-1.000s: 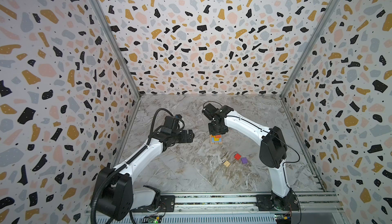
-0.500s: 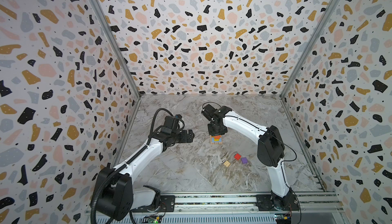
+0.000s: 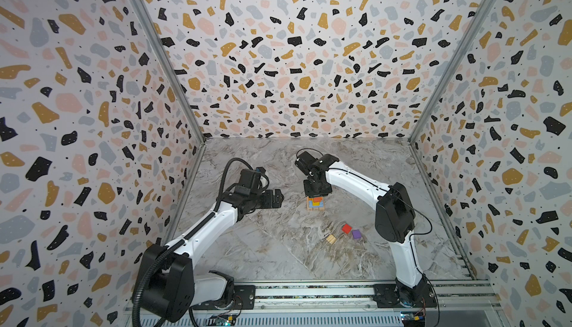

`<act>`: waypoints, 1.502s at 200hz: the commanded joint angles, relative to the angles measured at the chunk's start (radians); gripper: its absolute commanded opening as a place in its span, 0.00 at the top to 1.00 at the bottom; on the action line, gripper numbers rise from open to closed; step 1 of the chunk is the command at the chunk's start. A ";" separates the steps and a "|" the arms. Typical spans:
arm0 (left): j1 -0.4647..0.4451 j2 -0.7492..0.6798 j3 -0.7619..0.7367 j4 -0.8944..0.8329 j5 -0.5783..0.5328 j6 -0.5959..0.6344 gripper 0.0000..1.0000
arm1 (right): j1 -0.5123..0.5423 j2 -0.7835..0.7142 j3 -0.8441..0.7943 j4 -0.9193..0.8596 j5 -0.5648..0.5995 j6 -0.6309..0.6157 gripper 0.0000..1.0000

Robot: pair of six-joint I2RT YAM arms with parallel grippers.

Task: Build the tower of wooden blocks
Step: 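Lower the red-orange block onto the stack beside the yellow arch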

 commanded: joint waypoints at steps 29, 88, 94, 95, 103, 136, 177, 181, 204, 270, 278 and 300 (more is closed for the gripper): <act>0.009 -0.008 -0.003 0.025 0.017 0.020 0.00 | -0.005 0.009 0.024 -0.002 -0.004 -0.007 0.69; 0.012 -0.010 -0.003 0.026 0.020 0.019 0.00 | -0.006 0.015 0.021 0.001 -0.006 -0.007 0.69; 0.012 -0.009 -0.003 0.026 0.020 0.019 0.00 | -0.006 0.017 0.021 0.001 -0.006 -0.009 0.69; 0.012 -0.009 -0.003 0.026 0.020 0.019 0.00 | -0.006 0.017 0.021 0.001 -0.006 -0.009 0.69; 0.012 -0.009 -0.003 0.026 0.021 0.019 0.00 | -0.006 0.017 0.021 0.002 -0.006 -0.009 0.69; 0.014 -0.009 -0.003 0.027 0.022 0.020 0.00 | -0.008 0.020 0.021 0.005 -0.006 -0.009 0.69; 0.014 -0.009 -0.004 0.027 0.023 0.018 0.00 | -0.009 0.018 0.022 0.006 -0.006 -0.010 0.68; 0.015 -0.009 -0.004 0.026 0.024 0.019 0.00 | -0.009 0.019 0.022 0.006 -0.005 -0.010 0.68; 0.016 -0.009 -0.005 0.027 0.024 0.018 0.00 | -0.011 0.020 0.021 0.005 -0.006 -0.010 0.68; 0.016 -0.009 -0.004 0.029 0.025 0.020 0.00 | -0.011 0.021 0.023 0.009 -0.012 -0.012 0.68; 0.016 -0.008 -0.004 0.028 0.025 0.019 0.00 | -0.011 0.022 0.024 0.009 -0.013 -0.012 0.68; 0.016 -0.009 -0.004 0.028 0.025 0.020 0.00 | -0.012 0.021 0.022 0.009 -0.010 -0.012 0.68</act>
